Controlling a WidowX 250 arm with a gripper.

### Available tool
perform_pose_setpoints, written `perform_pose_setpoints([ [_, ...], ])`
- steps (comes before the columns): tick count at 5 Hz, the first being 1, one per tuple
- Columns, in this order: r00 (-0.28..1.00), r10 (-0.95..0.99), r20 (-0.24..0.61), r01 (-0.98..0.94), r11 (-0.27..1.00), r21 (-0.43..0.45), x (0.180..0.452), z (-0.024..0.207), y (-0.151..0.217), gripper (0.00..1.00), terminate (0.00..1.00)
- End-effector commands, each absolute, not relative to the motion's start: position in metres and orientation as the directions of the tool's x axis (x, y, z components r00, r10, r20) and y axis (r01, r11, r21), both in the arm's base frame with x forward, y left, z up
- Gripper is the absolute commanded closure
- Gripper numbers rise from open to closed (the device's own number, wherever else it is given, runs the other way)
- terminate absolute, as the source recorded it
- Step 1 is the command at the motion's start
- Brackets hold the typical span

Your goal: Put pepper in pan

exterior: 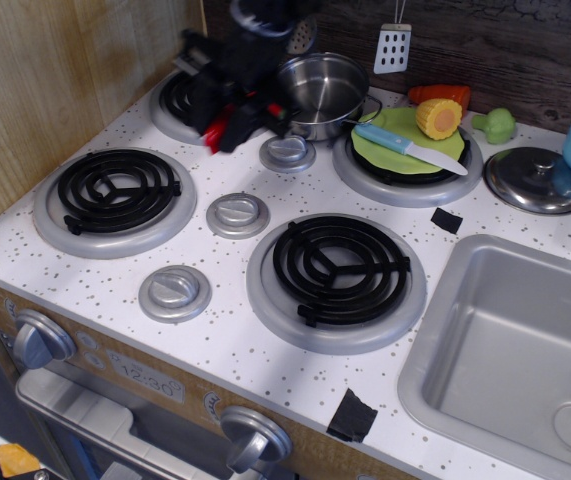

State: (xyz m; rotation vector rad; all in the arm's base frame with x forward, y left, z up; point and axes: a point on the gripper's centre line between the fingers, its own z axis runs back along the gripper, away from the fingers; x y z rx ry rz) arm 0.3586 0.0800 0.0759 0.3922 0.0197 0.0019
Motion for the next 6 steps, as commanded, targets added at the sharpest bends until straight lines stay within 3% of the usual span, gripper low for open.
perform_pose_setpoints([
  [1, 0.995, -0.066, 0.074, 0.032, 0.920, 0.391, 0.403, 0.089, 0.090, 1.00, 0.00],
  [2, 0.987, -0.113, 0.116, 0.061, 0.923, 0.381, 0.423, 0.087, 0.094, 0.00, 0.00],
  [5, 0.987, -0.113, 0.116, 0.061, 0.923, 0.381, 0.423, 0.087, 0.094, 0.00, 0.00],
  [6, 0.987, -0.113, 0.116, 0.061, 0.923, 0.381, 0.423, 0.087, 0.094, 0.00, 1.00],
])
